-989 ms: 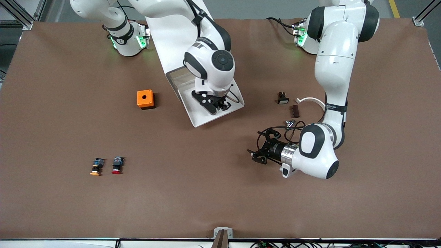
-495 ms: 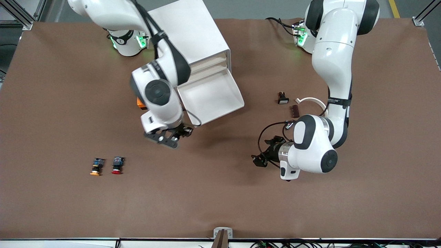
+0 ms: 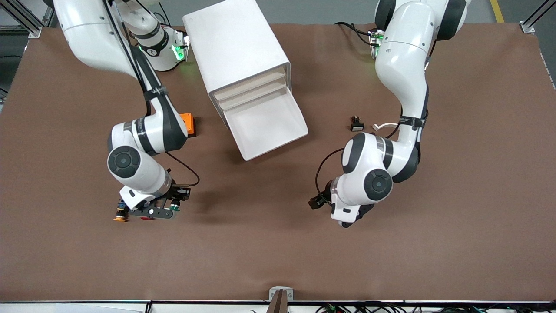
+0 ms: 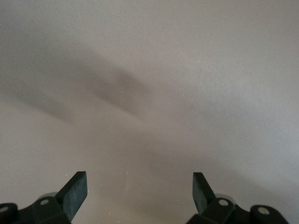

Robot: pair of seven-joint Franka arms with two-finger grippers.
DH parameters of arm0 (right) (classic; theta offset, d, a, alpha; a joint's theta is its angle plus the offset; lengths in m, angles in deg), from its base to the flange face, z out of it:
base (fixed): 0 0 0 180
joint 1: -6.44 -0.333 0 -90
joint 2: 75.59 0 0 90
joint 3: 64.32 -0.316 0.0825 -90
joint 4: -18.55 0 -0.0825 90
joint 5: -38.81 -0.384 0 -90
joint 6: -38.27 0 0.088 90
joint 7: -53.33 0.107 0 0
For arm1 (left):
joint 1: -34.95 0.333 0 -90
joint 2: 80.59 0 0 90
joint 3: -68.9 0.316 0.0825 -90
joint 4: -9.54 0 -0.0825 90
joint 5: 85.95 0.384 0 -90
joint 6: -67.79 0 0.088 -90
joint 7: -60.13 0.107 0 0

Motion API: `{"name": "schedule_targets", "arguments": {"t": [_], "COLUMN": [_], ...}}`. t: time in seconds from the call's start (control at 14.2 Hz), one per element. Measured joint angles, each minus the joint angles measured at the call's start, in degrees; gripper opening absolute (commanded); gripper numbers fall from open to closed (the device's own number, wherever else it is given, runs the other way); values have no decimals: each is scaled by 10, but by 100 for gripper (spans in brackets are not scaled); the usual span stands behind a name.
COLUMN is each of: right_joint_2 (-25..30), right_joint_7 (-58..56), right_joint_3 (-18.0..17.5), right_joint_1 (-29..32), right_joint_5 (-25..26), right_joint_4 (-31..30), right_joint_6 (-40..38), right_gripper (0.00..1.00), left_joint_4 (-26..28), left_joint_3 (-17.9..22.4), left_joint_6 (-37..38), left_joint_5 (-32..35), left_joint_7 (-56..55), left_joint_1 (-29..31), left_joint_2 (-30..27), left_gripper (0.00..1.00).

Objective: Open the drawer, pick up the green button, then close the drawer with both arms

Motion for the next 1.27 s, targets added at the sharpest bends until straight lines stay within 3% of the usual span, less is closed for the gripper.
{"name": "schedule_targets", "arguments": {"t": [0.21,0.57,0.92,0.99,1.06,1.27], "right_joint_2": [-37,-53,-64,-67,-70,-76], "right_joint_7": [-44,-94,-100,-100,-100,-99], "right_joint_3": [0,0,0,0,-1,-2], "right_joint_1": [15,30,52,53,53,53], "right_joint_5": [0,0,0,0,0,0], "right_joint_4": [-1,-1,-3,-4,-5,-5], "right_joint_6": [39,48,58,62,67,72], "right_gripper": [1,2,9,40,99,100], "left_joint_4": [1,8,26,29,33,45], "left_joint_3": [0,1,0,0,0,-1], "left_joint_6": [-33,-40,-40,-39,-39,-37], "left_joint_5": [52,83,97,97,97,97], "left_joint_7": [-1,-26,-65,-71,-74,-80], "left_joint_1": [-28,-83,-132,-142,-150,-173], "left_joint_2": [-2,-3,-3,-3,-3,-3], "left_gripper": [99,99,99,99,99,99]}}
